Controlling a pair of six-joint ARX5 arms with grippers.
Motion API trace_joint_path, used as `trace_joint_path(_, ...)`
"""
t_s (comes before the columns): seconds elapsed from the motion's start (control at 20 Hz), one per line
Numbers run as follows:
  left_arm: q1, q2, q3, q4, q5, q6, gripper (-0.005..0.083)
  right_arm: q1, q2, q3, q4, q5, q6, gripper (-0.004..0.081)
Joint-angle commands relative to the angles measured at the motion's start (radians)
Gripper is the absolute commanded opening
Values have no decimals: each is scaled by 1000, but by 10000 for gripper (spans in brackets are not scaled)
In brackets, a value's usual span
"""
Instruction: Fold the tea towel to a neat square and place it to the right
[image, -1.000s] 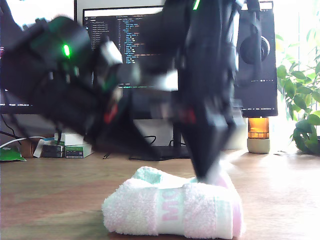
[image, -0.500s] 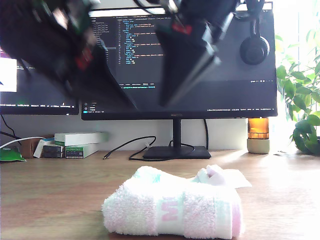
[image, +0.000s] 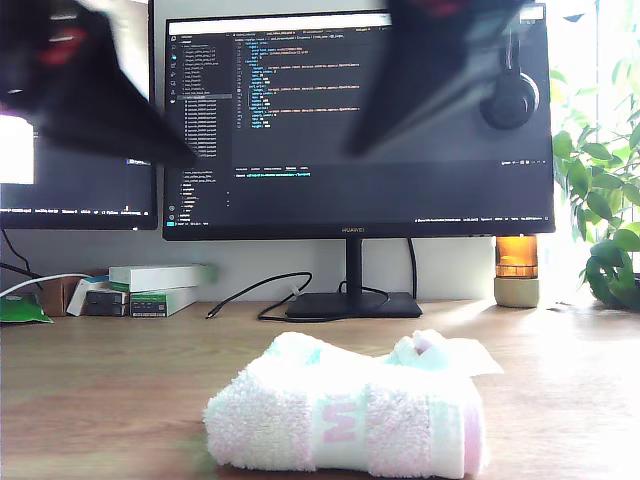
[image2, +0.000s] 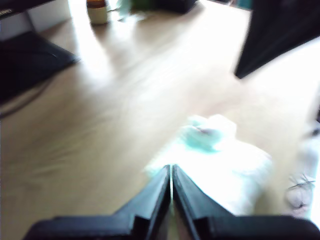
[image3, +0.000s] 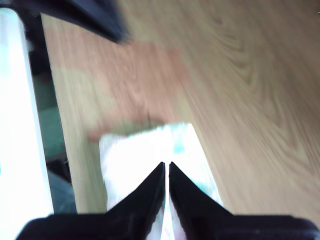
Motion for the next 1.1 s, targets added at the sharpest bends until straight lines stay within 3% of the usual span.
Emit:
trace_joint_path(0.0,-19,-50,-57,36,17,-56,-20,-8,-52,-100,27,-17,32,-12)
trace_joint_path(0.2,-107,-142,-167,36,-14,-151,-20,-14,-157,-271,117,-41,71,-12)
trace_joint_path(0.35,-178,-150,-198,10,-95,-179,-20,-15,-135,-291,206,-69,53,-12)
trace_joint_path(0.55,-206,-149,-198,-9,-143,-179,-20,-17,-8,-291,396,-135,45,-12)
trace_joint_path(0.8,-206,-149,-198,-48,-168,-179,-20,-35,201,-289,533,-314,-36,-12)
trace_joint_path(1.05,-206,-149,-198,-63,-171,-179,-20,-84,334,-289,621,-346,-79,-12)
